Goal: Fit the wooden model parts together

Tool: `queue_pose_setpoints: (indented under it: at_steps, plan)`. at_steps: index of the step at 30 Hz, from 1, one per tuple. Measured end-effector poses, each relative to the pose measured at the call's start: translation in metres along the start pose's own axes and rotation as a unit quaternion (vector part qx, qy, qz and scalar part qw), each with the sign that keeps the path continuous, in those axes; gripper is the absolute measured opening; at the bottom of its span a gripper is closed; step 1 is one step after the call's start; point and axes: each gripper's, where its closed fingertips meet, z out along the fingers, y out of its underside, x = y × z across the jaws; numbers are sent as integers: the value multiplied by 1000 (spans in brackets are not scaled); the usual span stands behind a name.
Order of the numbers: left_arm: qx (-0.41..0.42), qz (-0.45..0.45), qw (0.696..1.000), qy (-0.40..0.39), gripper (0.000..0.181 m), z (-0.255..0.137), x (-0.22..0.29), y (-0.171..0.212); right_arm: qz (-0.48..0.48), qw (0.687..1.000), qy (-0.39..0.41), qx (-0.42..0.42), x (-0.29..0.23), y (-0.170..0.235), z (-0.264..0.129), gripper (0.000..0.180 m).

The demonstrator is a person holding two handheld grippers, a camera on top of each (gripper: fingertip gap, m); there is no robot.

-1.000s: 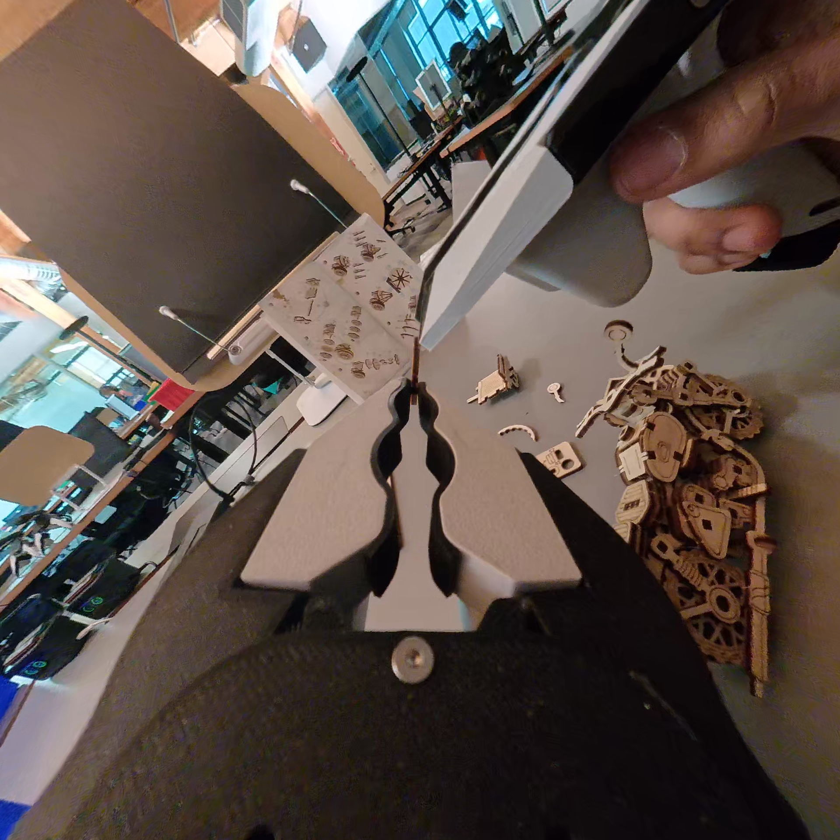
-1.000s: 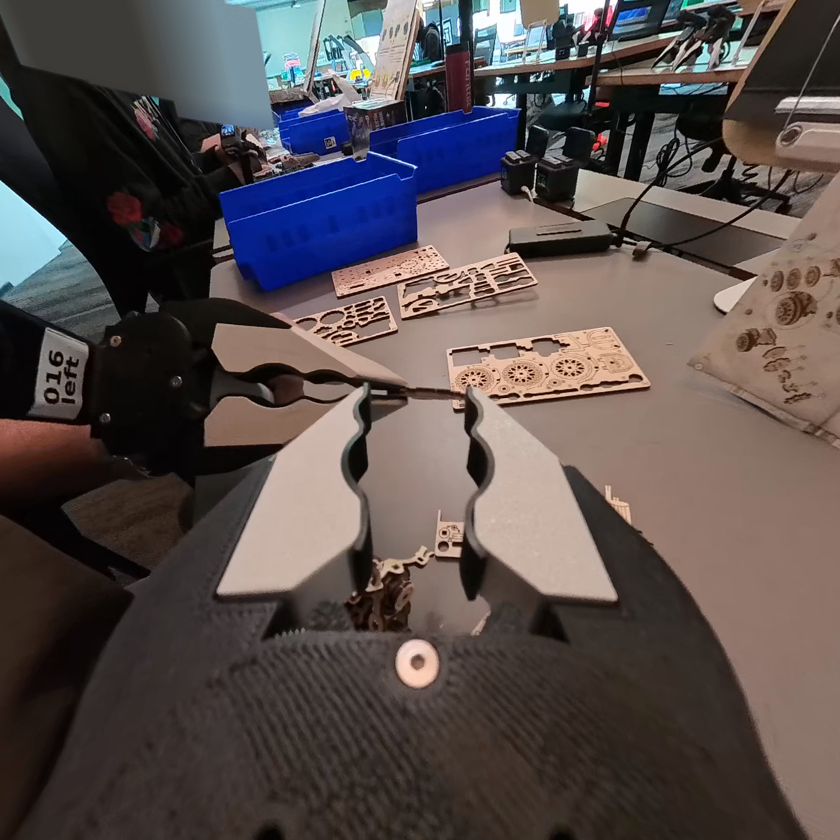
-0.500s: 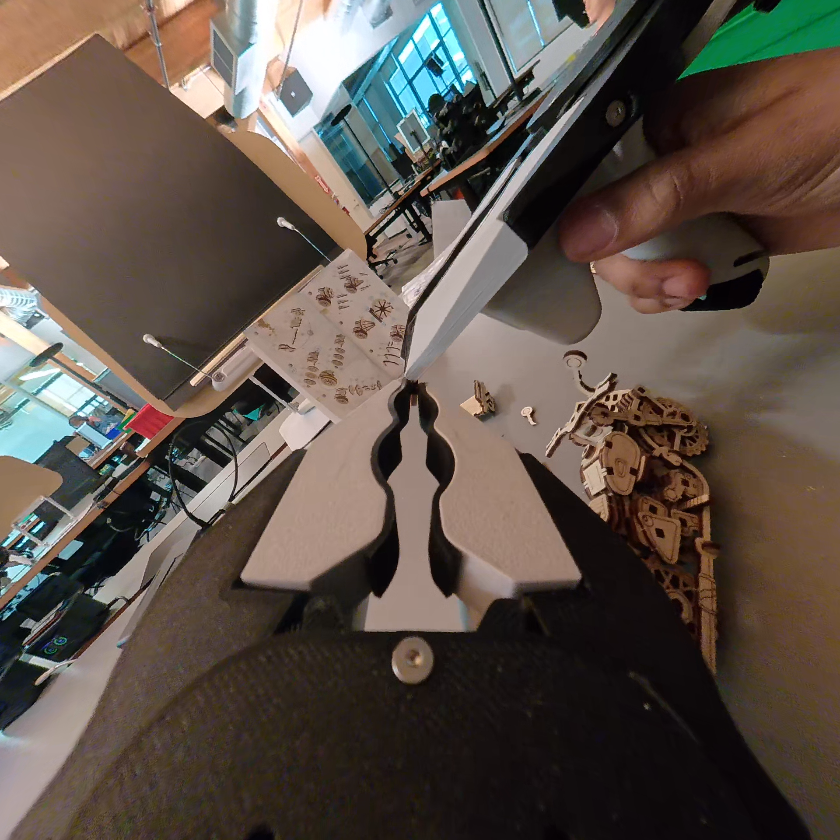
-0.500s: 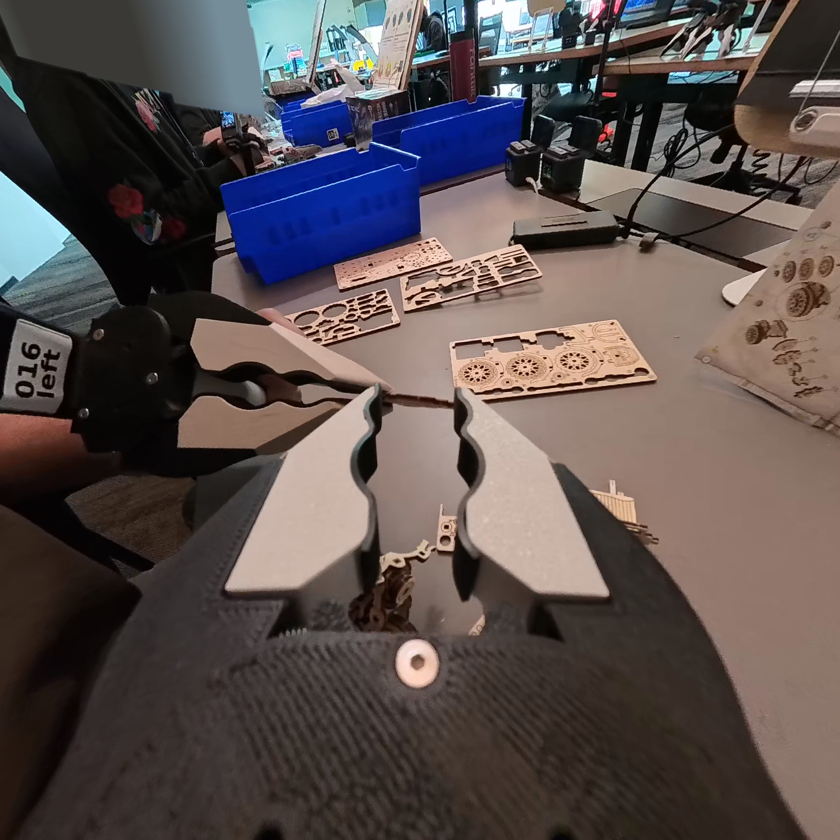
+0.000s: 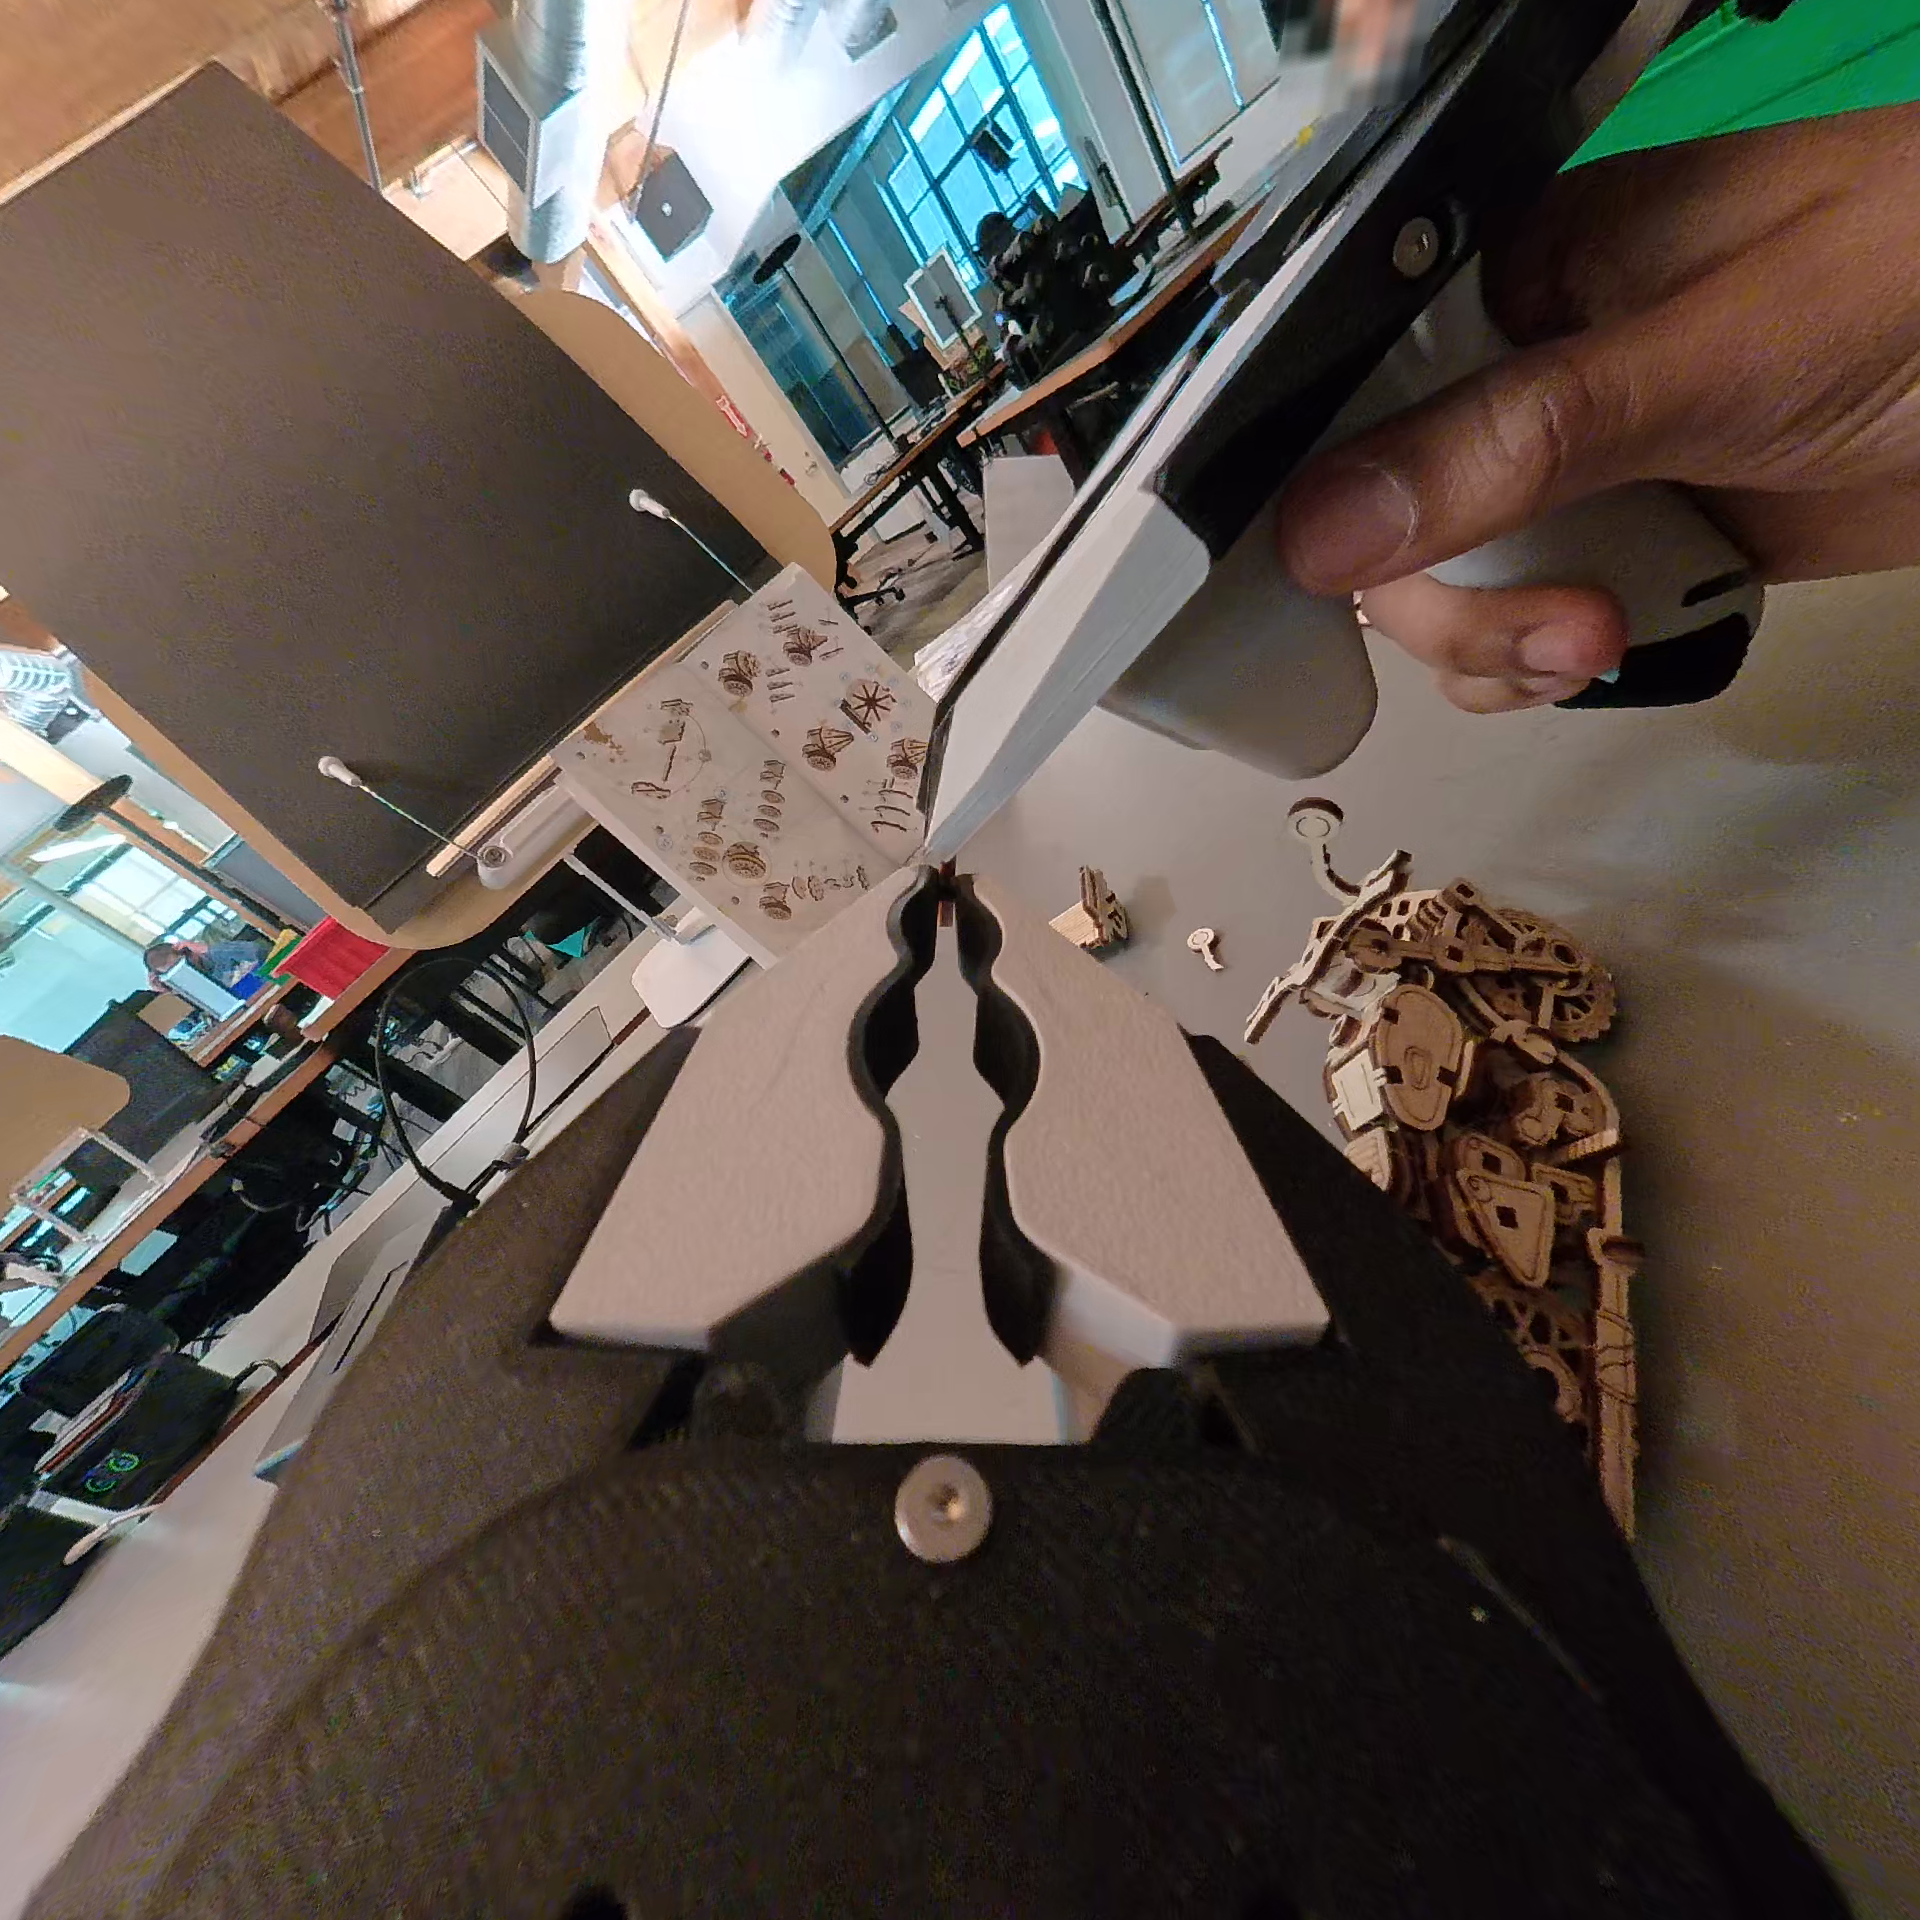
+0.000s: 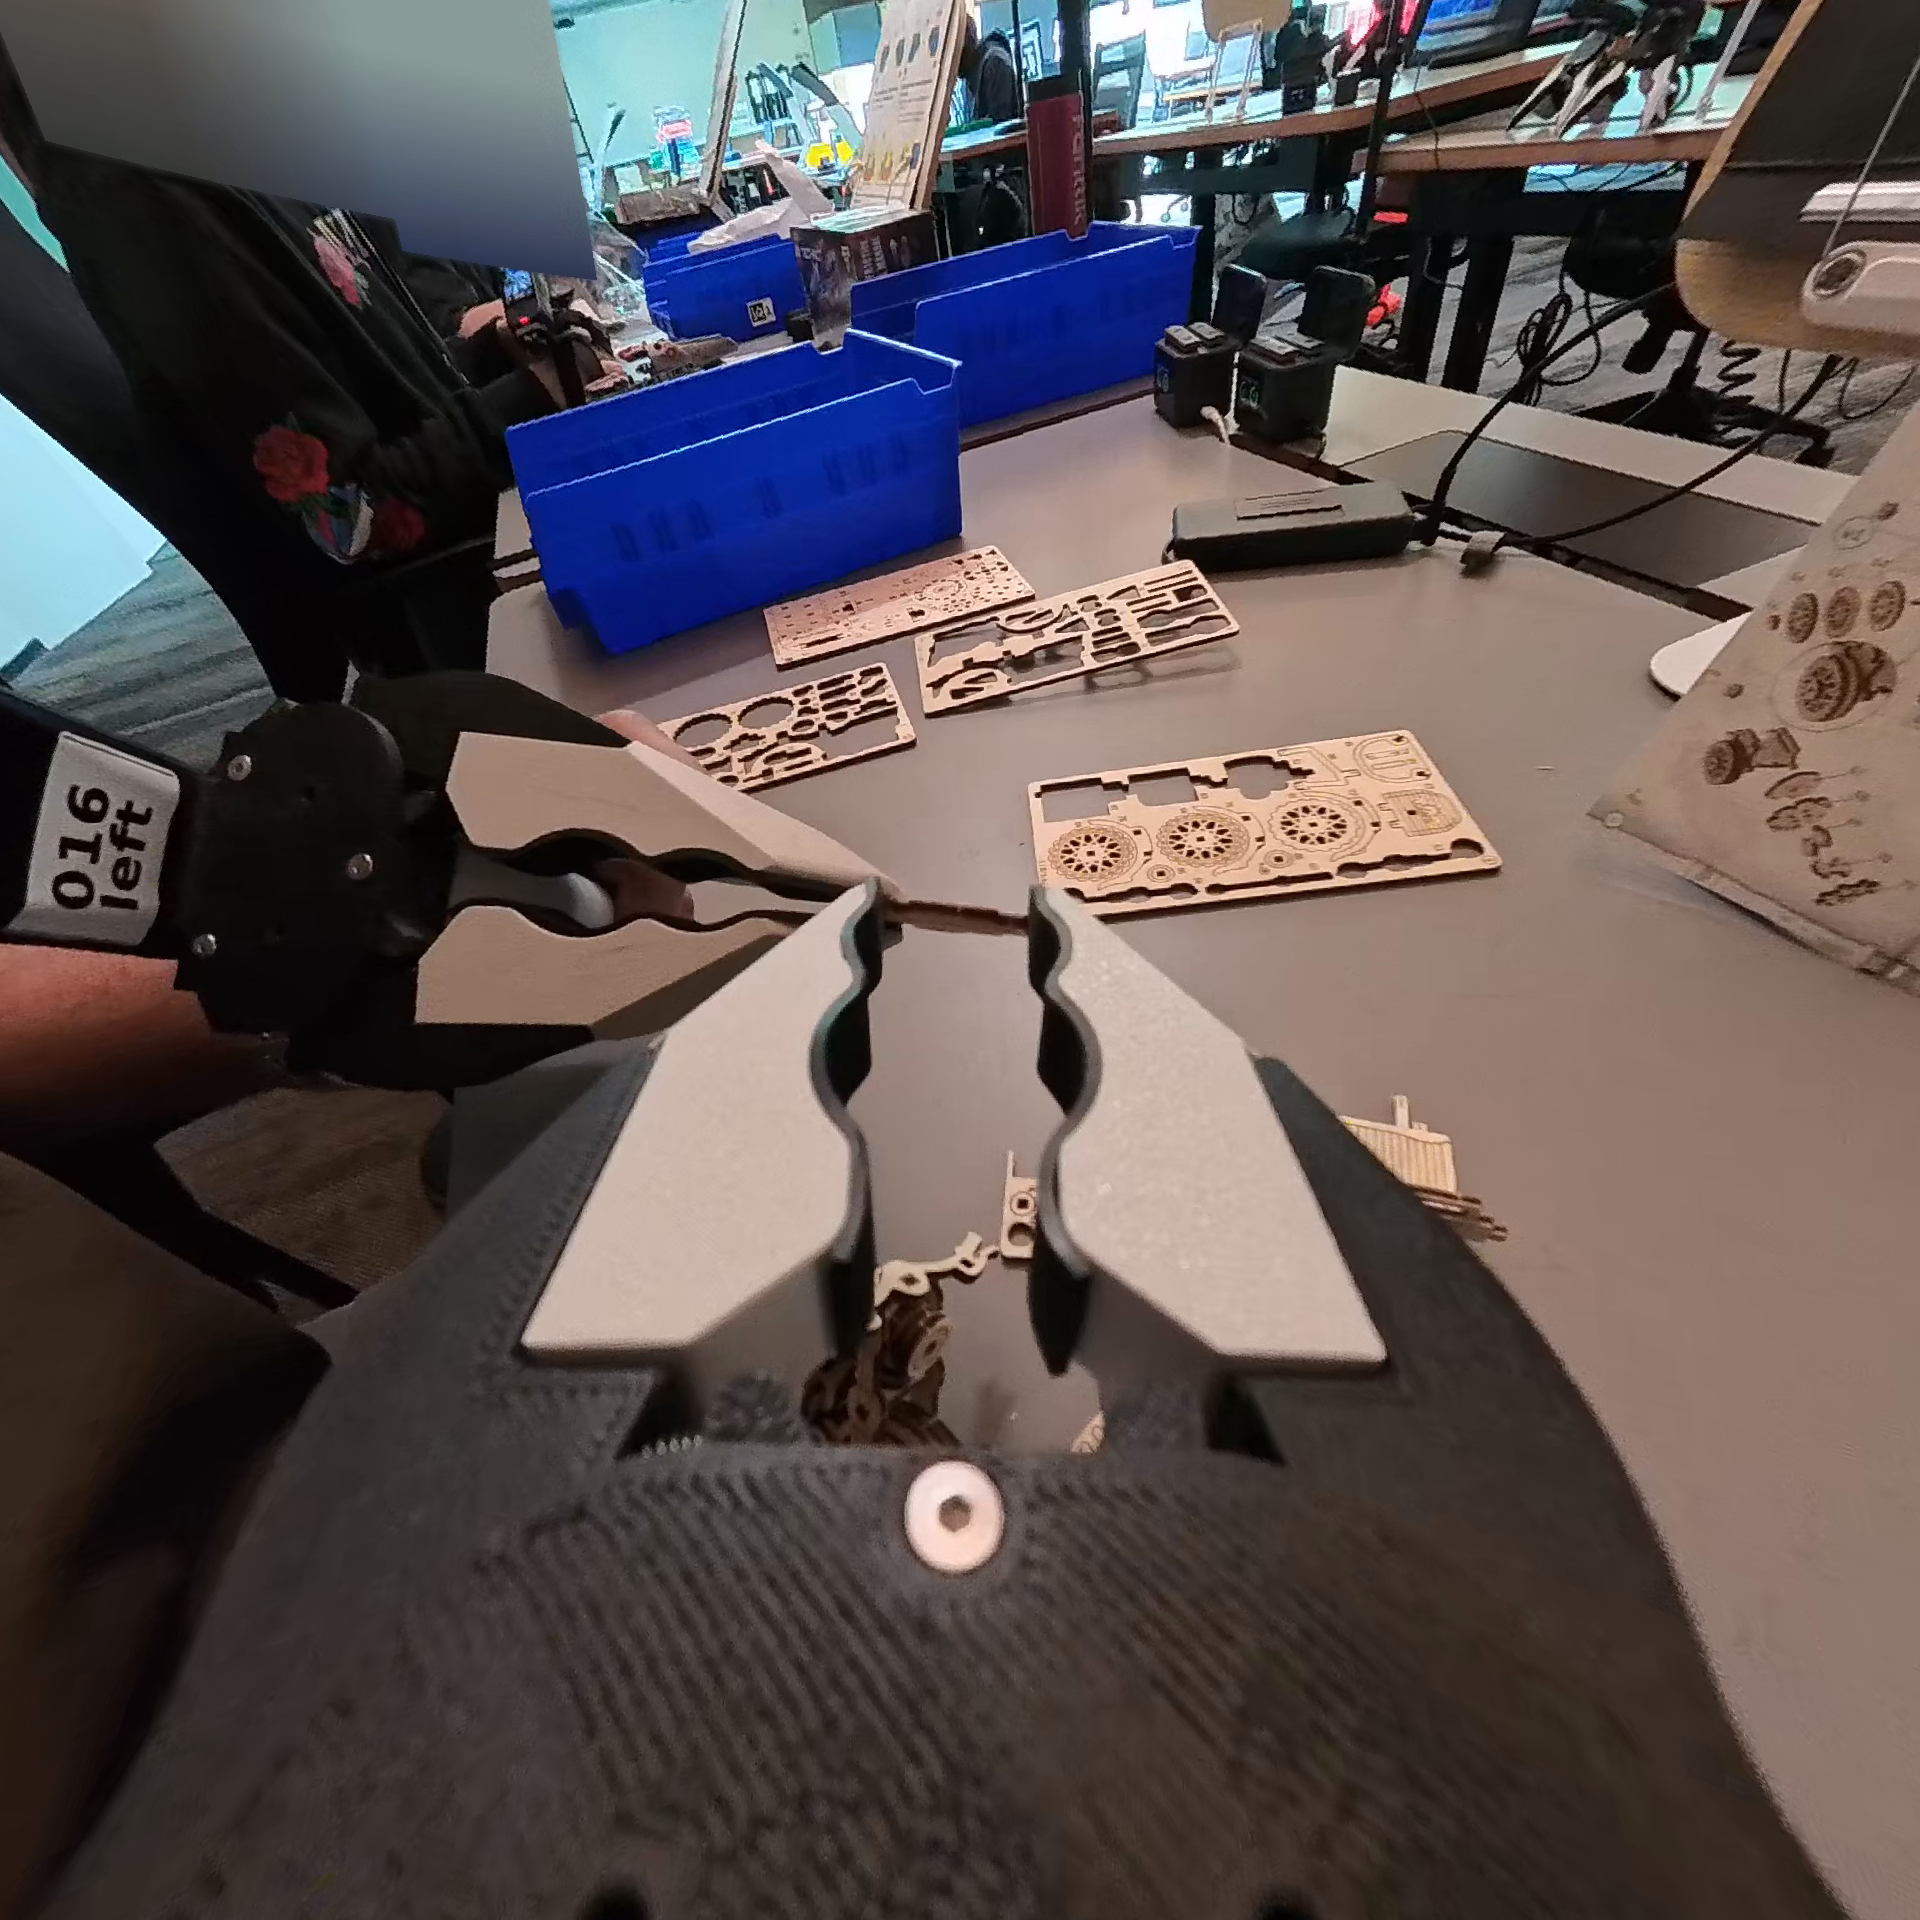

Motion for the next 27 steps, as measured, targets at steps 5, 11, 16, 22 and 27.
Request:
queue_pose_setpoints:
  at_steps: [5, 11, 16, 22, 27]
  plan:
    - [-5, 0, 1000, -2, 2, 1, -1, 2, 1, 1000, 1, 2, 0, 0, 0, 29]
    - [-5, -11, 1000, -10, 2, 0, -5, 3, 11, 1000, -1, 2, 2, 0, 0, 32]
    - [-9, -20, 1000, -13, 2, 1, -8, 5, 11, 1000, -1, 2, 1, 1, 0, 33]
    - [-11, -32, 999, -13, 2, 1, -10, 7, 14, 1000, -1, 4, 3, 1, 0, 34]
    - [-6, -35, 999, -9, 2, 0, -9, 6, 15, 1000, -1, 4, 3, 2, 0, 34]
